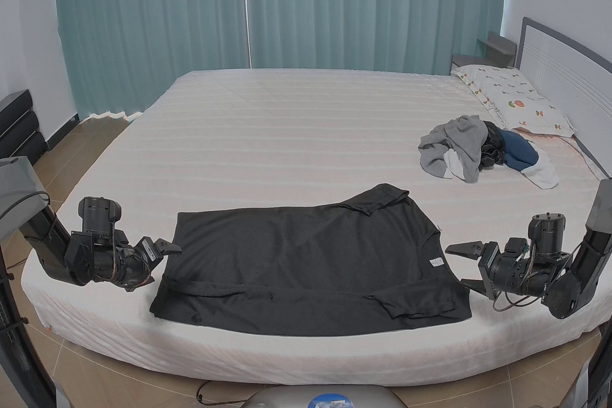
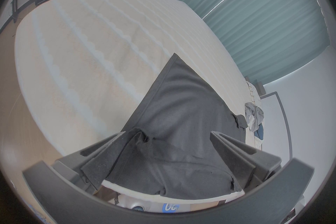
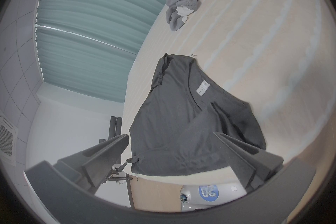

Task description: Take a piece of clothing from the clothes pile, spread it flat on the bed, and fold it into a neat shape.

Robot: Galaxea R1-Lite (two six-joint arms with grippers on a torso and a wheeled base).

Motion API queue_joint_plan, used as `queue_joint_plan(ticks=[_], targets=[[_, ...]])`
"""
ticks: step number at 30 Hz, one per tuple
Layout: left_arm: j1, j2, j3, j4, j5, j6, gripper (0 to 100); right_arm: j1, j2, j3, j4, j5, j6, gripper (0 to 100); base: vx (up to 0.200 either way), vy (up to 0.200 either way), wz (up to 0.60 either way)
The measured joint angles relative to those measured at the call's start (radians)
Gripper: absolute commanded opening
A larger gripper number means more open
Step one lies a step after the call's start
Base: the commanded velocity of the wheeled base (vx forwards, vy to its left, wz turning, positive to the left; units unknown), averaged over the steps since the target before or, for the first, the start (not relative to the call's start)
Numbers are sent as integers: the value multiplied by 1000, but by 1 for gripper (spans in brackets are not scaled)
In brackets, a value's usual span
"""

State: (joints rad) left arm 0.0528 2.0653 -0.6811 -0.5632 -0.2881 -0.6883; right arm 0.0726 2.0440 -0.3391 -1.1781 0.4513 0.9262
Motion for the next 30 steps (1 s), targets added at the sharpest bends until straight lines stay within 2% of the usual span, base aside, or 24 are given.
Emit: queue_joint_plan(ticks=[13,14,22,30], targets=[[-12,12,40,18,1,73,100,4,8,25,-23,-2,-1,100,0,0,0],[-14,14,41,17,1,73,0,4,8,25,-23,-2,-1,100,0,0,0],[-27,36,37,13,2,70,0,1,9,25,-23,-2,-3,100,0,0,0],[-3,41,18,14,10,61,0,-1,18,24,-27,-11,-6,100,0,0,0]])
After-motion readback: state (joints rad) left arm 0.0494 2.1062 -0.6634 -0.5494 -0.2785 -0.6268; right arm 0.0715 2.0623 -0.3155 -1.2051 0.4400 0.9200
